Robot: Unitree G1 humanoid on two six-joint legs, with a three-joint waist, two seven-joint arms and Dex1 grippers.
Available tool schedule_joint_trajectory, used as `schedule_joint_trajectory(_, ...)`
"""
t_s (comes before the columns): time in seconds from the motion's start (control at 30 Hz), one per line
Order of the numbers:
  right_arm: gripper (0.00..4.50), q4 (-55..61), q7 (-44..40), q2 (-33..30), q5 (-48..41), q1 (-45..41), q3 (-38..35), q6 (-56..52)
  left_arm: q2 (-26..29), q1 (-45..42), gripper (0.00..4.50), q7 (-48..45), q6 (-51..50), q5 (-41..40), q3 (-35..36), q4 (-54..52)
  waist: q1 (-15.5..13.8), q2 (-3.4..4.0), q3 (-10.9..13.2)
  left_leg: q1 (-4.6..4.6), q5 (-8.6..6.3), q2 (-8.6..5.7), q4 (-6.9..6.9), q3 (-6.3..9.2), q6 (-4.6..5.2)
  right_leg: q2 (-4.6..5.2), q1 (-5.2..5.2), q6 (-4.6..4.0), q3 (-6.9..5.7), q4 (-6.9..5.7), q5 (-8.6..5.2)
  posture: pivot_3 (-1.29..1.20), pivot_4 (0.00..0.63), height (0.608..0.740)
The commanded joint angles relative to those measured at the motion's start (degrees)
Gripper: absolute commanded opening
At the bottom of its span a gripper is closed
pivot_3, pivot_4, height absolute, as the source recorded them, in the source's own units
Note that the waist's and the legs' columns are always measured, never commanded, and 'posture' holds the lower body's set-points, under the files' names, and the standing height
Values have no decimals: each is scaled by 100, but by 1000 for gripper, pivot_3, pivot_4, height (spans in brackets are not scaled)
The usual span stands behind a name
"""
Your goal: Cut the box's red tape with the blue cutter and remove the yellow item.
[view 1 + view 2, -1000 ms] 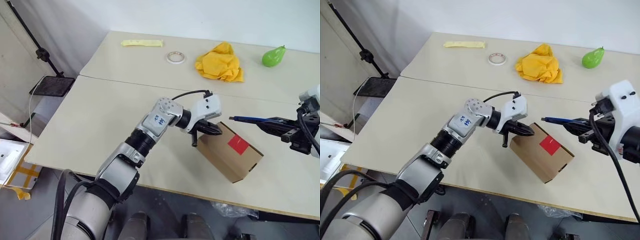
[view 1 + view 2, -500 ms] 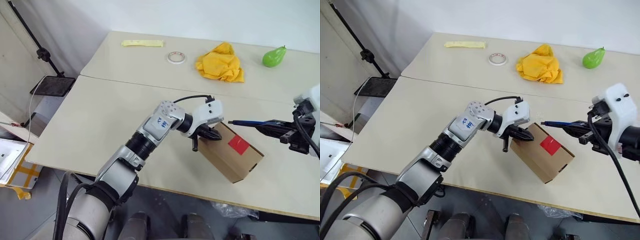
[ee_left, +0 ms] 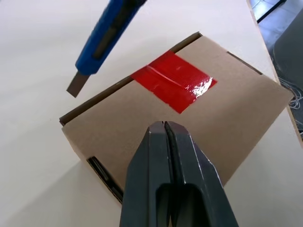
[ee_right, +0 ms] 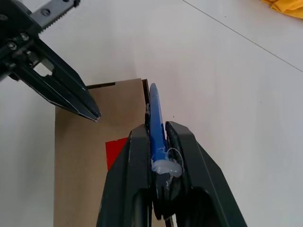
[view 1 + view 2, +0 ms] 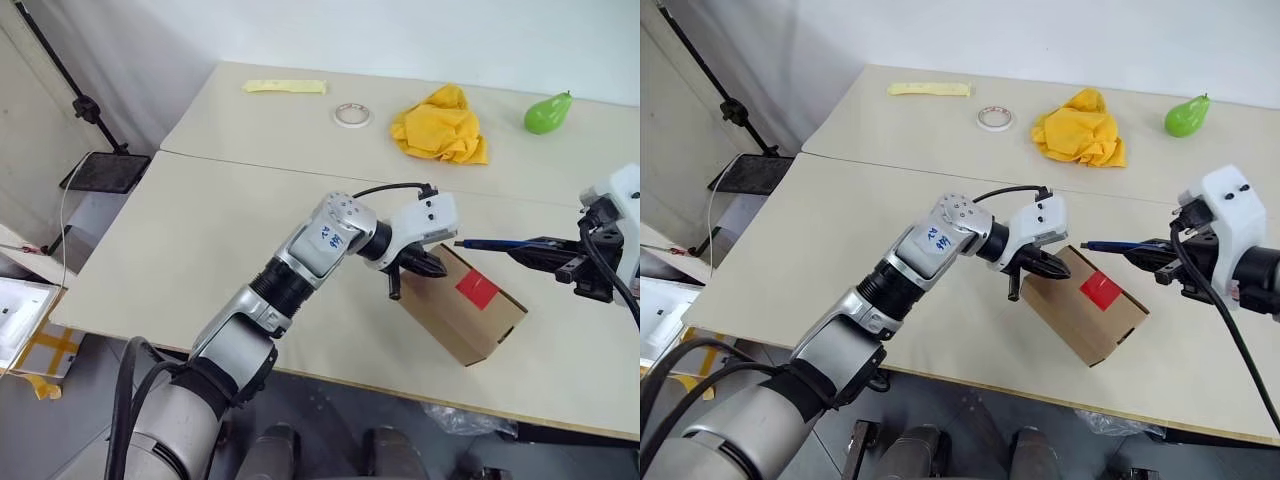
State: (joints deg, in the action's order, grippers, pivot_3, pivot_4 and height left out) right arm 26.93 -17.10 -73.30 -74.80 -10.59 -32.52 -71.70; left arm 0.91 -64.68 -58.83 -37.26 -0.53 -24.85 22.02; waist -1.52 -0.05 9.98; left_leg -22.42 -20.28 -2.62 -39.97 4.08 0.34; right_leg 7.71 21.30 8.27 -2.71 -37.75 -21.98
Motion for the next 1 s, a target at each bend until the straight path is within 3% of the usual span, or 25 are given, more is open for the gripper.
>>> schedule_joint_trajectory(0.03,184,11,-107,8,133,-127,-47,64,-6,-32,19,62,-319,-55,-59,-487,0,0,0,-1,0,0,0,0,0,0,0,0,0,1,0,0,150,740)
schedule_joint_trajectory(0.43,184,-85,-328,54,371,-457,211,62,11,384,19,246,-681,-66,-426,-818,-2,0,0,-1,0,8,-2,0,0,2,0,0,2,0,0,0,150,740)
schedule_joint_trajectory(1.0,184,3,-499,230,426,-268,65,-141,0,285,19,366,-797,-205,-346,-596,-6,0,0,0,0,7,-4,0,0,1,-3,0,1,0,0,0,150,740)
